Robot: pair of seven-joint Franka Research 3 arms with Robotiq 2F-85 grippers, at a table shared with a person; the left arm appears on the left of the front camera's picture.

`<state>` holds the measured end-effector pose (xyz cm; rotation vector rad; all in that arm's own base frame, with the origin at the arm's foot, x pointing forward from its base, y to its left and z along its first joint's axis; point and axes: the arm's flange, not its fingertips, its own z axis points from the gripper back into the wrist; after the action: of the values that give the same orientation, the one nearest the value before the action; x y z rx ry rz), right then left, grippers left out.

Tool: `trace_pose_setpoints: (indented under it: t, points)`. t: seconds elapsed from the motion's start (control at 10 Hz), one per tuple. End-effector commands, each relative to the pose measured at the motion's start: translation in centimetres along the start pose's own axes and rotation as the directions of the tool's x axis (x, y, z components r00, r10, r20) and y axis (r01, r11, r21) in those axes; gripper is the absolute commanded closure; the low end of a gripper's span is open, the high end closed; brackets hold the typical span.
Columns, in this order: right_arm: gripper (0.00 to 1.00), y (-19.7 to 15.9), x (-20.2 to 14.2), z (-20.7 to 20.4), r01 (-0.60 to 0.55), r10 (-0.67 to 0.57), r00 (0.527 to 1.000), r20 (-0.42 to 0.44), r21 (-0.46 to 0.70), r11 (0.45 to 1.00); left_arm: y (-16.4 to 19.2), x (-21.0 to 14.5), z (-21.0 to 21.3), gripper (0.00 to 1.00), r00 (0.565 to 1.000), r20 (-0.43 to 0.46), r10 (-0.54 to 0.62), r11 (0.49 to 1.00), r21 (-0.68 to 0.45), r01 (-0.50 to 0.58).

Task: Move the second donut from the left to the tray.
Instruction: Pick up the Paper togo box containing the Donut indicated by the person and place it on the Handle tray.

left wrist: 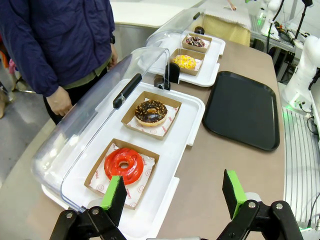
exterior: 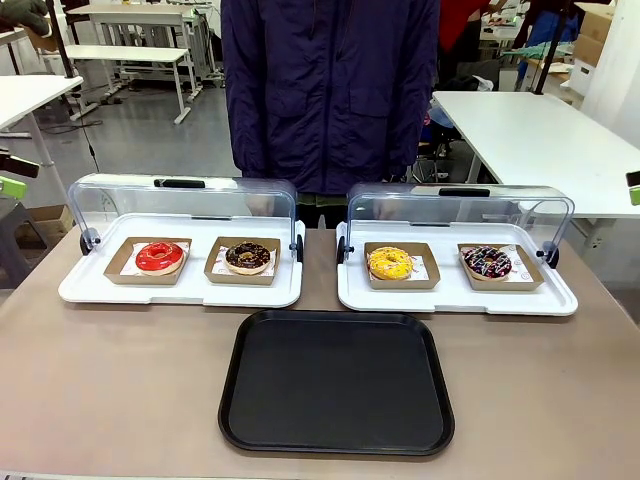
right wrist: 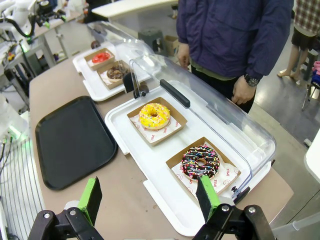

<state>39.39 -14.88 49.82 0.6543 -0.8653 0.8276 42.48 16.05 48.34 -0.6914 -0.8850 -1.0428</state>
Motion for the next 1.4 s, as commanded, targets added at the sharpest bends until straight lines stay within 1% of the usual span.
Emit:
trace_pose_setpoints:
  t: [0.0, 1.3]
  points:
    - [0.00, -0.14, 0.28, -0.06, -0.013, 0.013, 1.000, 0.020, -0.001, 1.000, -0.07, 0.06, 0.08, 0.00, 1.000, 0.004, -0.005, 1.000, -0.008, 0.006]
    - [0.00, -0.14, 0.28, -0.06, -0.013, 0.013, 1.000, 0.020, -0.001, 1.000, -0.07, 0.06, 0.08, 0.00, 1.000, 0.004, -0.005, 1.000, -0.008, 0.006]
